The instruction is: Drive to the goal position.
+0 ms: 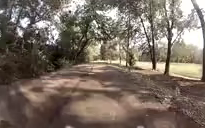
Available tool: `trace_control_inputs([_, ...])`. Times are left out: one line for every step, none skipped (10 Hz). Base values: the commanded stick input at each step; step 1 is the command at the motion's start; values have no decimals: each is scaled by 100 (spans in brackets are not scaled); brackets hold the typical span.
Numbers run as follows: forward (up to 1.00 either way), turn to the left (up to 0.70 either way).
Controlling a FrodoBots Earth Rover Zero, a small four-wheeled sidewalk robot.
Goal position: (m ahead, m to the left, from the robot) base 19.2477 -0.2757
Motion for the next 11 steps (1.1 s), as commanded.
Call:
trace_control_inputs([70,0])
trace_control_inputs([70,0])
trace_control_inputs([70,0])
trace_control_inputs([70,0])
trace_control_inputs([70,0])
trace_control_inputs([70,0])
trace_control_inputs([70,0])
trace_control_inputs([70,0])
trace_control_inputs([70,0])
trace_control_inputs([70,0])
trace_control_inputs([70,0])
